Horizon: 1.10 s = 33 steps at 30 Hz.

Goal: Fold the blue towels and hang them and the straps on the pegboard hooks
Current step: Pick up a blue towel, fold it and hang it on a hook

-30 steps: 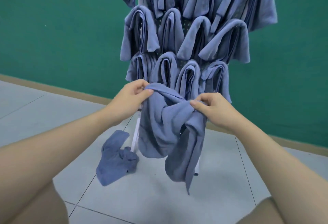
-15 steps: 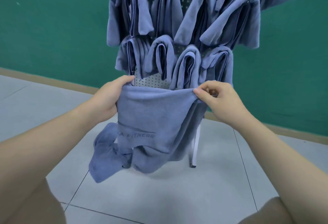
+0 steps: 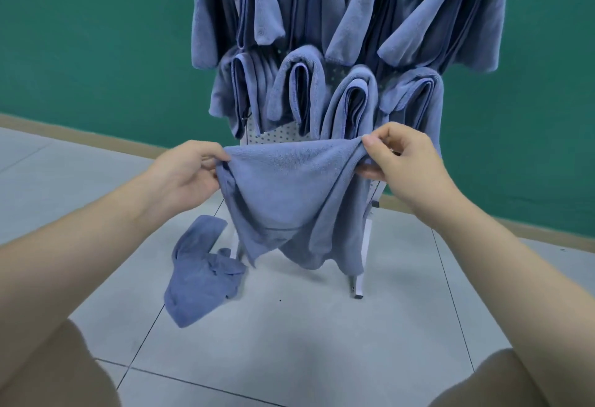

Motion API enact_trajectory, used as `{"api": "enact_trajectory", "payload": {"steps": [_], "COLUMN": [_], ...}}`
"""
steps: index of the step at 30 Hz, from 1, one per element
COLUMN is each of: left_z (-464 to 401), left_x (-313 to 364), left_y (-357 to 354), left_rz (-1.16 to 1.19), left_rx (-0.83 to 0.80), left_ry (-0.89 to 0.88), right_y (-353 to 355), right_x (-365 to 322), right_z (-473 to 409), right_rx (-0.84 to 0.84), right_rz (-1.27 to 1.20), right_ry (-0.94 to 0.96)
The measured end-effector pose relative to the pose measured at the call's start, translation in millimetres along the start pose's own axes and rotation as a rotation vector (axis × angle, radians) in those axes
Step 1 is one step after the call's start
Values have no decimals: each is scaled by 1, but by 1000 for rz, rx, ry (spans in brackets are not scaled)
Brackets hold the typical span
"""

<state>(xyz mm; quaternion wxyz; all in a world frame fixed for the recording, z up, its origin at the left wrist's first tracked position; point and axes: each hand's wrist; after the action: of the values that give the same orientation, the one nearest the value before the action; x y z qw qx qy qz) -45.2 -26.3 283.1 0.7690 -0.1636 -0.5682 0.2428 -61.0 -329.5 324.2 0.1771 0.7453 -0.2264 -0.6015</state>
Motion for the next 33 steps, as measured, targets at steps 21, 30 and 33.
{"api": "enact_trajectory", "payload": {"steps": [21, 30, 33], "left_z": [-9, -15, -11], "left_x": [-30, -12, -4], "left_y": [28, 17, 14], "left_rz": [-695, -42, 41], "left_rx": [31, 58, 54], "left_ry": [285, 111, 91], "right_y": [-23, -12, -11], "right_x": [5, 23, 27], "right_z": [-3, -9, -11], "right_rx": [-141, -107, -106], "right_rz": [-557, -600, -504], "right_ry": [-571, -674, -591]}}
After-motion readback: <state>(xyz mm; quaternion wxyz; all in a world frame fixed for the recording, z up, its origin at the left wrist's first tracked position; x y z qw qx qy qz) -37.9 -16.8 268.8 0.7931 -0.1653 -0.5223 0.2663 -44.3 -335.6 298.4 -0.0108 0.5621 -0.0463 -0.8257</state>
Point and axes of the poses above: each hand's wrist, its own z-axis away from the middle knuckle, its own y-axis out of the back of the hand, x = y × z, and after that the axes turned 11 degrees about z, right-handed
